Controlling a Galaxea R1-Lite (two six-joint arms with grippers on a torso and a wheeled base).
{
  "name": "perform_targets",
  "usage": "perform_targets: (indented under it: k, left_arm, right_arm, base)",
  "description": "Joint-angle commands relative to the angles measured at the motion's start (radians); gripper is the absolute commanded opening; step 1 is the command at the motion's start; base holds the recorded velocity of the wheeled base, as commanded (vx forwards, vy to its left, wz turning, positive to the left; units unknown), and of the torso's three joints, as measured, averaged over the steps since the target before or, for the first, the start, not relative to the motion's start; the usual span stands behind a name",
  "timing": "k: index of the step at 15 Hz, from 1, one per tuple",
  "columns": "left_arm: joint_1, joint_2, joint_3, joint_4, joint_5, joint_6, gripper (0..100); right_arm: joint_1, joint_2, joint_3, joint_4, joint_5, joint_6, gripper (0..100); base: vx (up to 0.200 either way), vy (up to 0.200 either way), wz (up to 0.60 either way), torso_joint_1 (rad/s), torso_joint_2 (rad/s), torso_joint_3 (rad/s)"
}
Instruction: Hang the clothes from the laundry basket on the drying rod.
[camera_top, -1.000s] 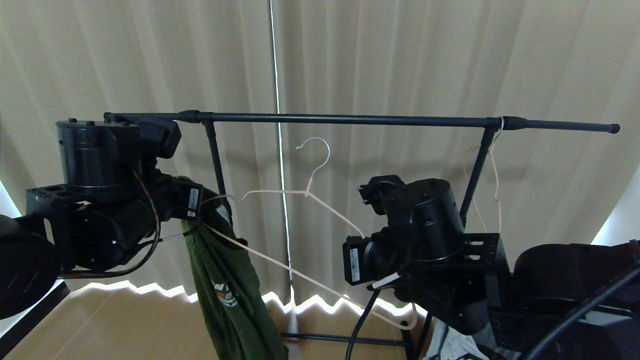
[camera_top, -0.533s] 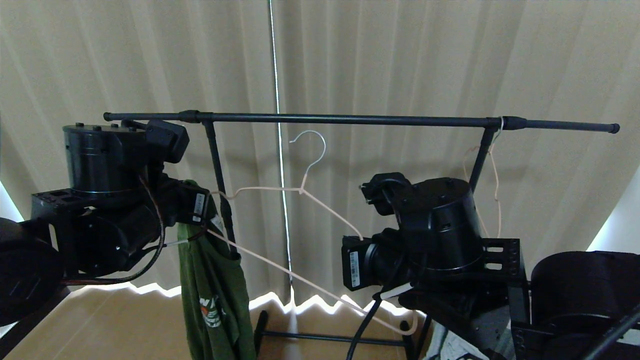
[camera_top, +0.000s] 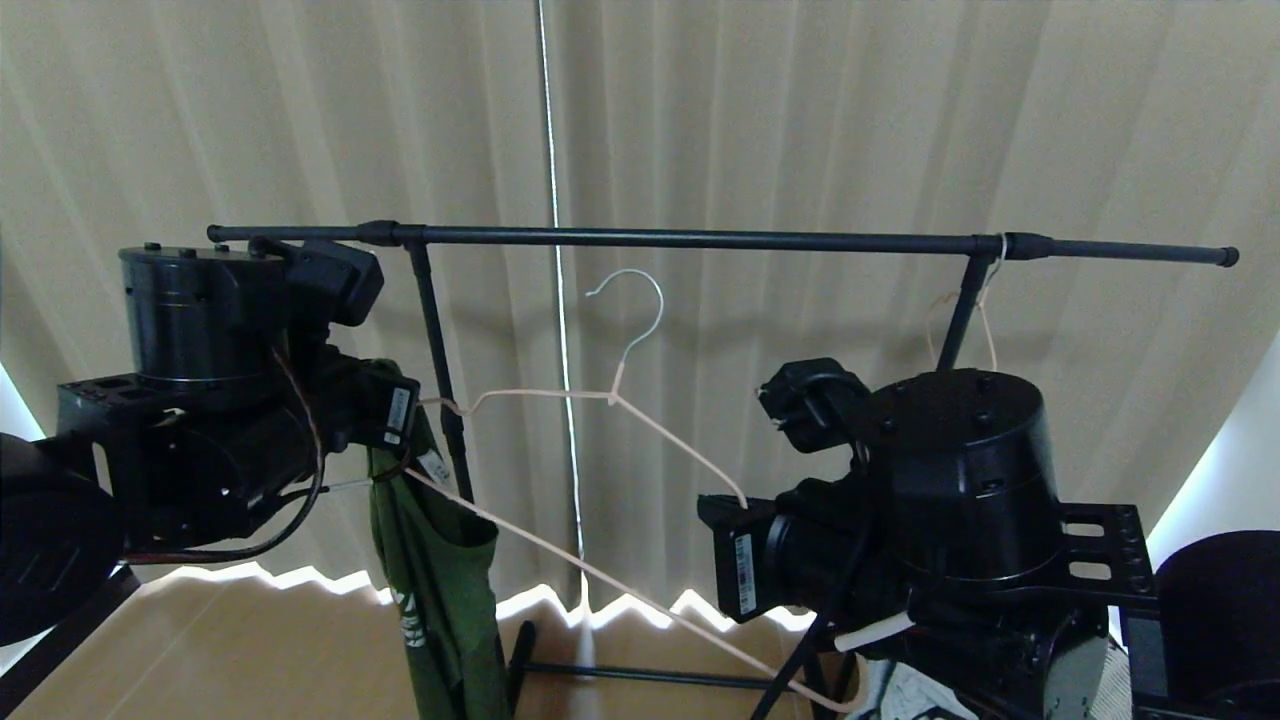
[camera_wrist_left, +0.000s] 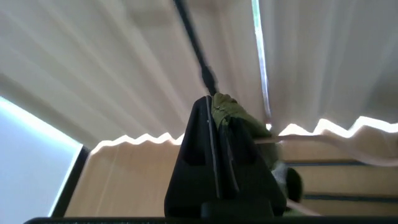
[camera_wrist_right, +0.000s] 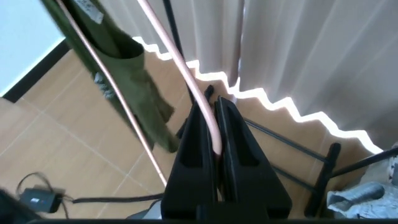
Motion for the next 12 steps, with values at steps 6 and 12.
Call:
perform_targets:
  k: [6, 12]
  left_arm:
    - [-0.037, -0.015, -0.004, -0.001, 0.001, 0.017, 0]
    - [-0.030, -0.023, 0.003, 0.001, 0.012, 0.021, 0]
  right_arm:
    - [-0.020, 0.041, 0.012, -0.068, -0.005, -0.029, 0]
    - [-0.063, 0.050, 0.009, -0.077, -0.025, -0.057, 0]
  base:
    - [0.000, 0.000, 0.00, 0.000, 0.00, 0.000]
    - [0.000, 0.000, 0.00, 0.000, 0.00, 0.000]
